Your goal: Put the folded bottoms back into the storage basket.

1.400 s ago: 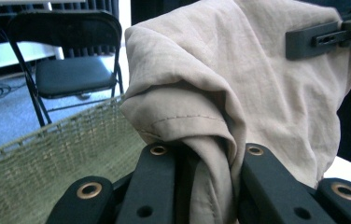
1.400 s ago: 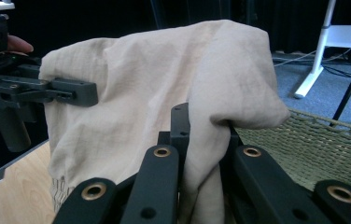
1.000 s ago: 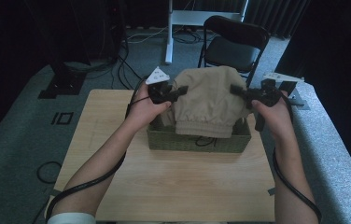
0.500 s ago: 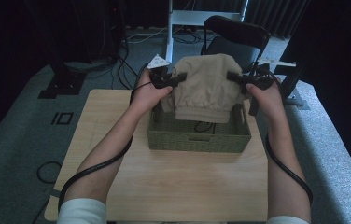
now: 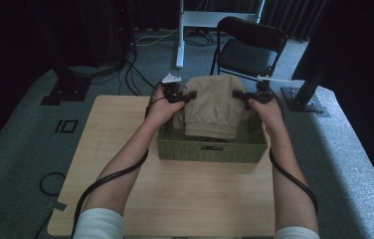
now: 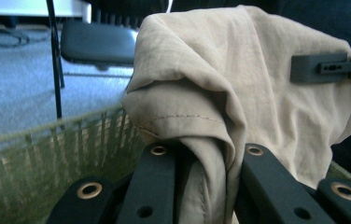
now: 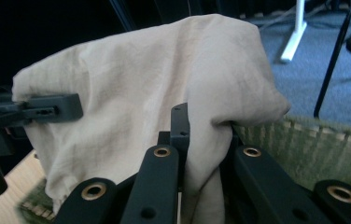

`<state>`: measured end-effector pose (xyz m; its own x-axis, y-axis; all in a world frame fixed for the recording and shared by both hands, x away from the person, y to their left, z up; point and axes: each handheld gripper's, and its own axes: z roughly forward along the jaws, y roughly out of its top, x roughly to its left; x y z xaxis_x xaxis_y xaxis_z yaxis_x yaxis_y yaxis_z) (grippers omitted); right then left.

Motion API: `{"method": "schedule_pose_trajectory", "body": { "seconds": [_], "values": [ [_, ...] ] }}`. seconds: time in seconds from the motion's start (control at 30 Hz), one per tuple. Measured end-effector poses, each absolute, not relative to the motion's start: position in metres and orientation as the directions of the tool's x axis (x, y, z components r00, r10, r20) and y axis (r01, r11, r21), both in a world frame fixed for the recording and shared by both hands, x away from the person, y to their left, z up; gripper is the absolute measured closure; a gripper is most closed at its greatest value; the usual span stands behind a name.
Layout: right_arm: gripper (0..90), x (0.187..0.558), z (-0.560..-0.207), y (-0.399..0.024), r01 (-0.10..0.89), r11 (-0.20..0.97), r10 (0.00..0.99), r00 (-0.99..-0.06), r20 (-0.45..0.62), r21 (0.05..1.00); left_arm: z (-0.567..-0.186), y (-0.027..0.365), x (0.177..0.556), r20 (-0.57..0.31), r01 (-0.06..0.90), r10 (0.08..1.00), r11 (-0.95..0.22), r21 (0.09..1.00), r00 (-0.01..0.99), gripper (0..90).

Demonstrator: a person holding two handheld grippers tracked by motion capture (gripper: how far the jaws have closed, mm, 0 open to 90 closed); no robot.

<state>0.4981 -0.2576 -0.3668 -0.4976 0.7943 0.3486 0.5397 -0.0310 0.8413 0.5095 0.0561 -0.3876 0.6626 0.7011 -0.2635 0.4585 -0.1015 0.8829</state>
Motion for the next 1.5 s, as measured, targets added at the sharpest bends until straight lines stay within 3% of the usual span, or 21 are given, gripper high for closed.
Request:
{"method": "schedule_pose_trajectory", "body": {
  "seconds": [0.1,0.43,0.8,1.07,1.23,1.5],
  "values": [
    [83.9,0.503,-0.394,-0.255,0.583,-0.018,0.8,-0.479,0.362,0.812,-0.404,0.055,0.512,-0.273,0.491,0.71,-0.117,0.863,0.649,83.7],
    [83.8,0.51,-0.435,-0.259,0.649,-0.007,0.822,-0.429,0.374,0.761,-0.444,0.047,0.518,-0.303,0.556,0.71,-0.149,0.818,0.636,83.4],
    [83.7,0.523,-0.445,-0.253,0.662,0.045,0.865,-0.4,0.303,0.748,-0.463,0.047,0.533,-0.29,0.59,0.756,-0.155,0.792,0.587,82.4],
    [83.5,0.534,-0.457,-0.25,0.683,0.052,0.891,-0.361,0.274,0.728,-0.472,0.038,0.544,-0.227,0.583,0.786,-0.199,0.788,0.575,81.0],
    [83.4,0.54,-0.467,-0.249,0.706,0.079,0.911,-0.337,0.237,0.704,-0.479,0.034,0.552,-0.19,0.577,0.803,-0.221,0.786,0.565,75.6],
    [83.2,0.554,-0.478,-0.24,0.734,0.092,0.928,-0.309,0.21,0.672,-0.487,0.034,0.56,-0.18,0.619,0.831,-0.23,0.751,0.527,79.0]
  ]
}}
